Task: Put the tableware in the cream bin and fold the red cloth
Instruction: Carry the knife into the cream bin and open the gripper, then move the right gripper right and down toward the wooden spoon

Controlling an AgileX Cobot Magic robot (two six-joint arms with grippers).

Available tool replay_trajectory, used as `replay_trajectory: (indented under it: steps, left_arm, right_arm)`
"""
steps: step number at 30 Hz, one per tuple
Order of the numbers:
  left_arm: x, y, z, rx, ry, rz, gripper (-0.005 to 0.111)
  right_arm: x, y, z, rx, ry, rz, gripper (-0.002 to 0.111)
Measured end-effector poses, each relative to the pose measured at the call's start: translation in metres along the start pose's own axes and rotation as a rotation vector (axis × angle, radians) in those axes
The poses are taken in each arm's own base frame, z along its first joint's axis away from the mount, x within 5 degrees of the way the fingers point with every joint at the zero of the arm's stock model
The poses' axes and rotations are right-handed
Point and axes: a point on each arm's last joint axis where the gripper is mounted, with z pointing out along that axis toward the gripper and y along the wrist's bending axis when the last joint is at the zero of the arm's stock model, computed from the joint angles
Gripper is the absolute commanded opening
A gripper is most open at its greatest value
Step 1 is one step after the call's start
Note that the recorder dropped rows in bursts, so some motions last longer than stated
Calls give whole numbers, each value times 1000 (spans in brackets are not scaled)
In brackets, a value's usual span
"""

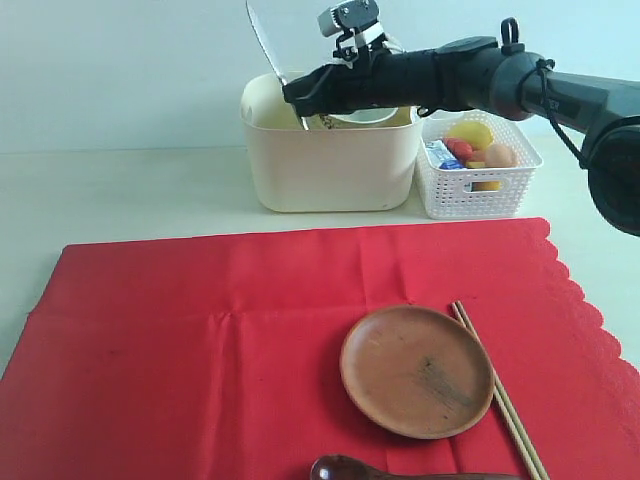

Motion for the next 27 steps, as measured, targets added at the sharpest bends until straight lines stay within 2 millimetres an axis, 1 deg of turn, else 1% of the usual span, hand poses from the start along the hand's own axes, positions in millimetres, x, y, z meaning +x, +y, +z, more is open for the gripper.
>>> replay_trajectory:
  steps: [4,6,9,12,15,17,20,21,25,27]
  left_arm:
    - [0,0,0,0,0,0,0]
    - [0,0,0,0,0,0,0]
    - [0,0,0,0,0,0,0]
    - [0,0,0,0,0,0,0]
    - [0,0,0,0,0,0,0]
    - [0,0,0,0,0,0,0]
    - [0,0,0,0,0,0,0]
    - [0,0,0,0,0,0,0]
    - [0,0,0,0,0,0,0]
    - [0,0,0,0,0,0,0]
  right_arm:
    - [4,-1,0,7,46,-27,42]
    - [5,-1,0,12,61,-5,47]
    - [-3,0,-5,21,71,19,49]
    - [-17,3,-13,37,88,42,49]
    - [-33,8,-26,59,143,81,48]
    - [-43,12,-36,86,206,121,45]
    - [-55,18,-54,137,312,168,36]
    - [-56,19,-58,150,346,179,32]
    - [-62,26,-79,197,504,211,21]
    - [-62,29,-85,202,565,224,15]
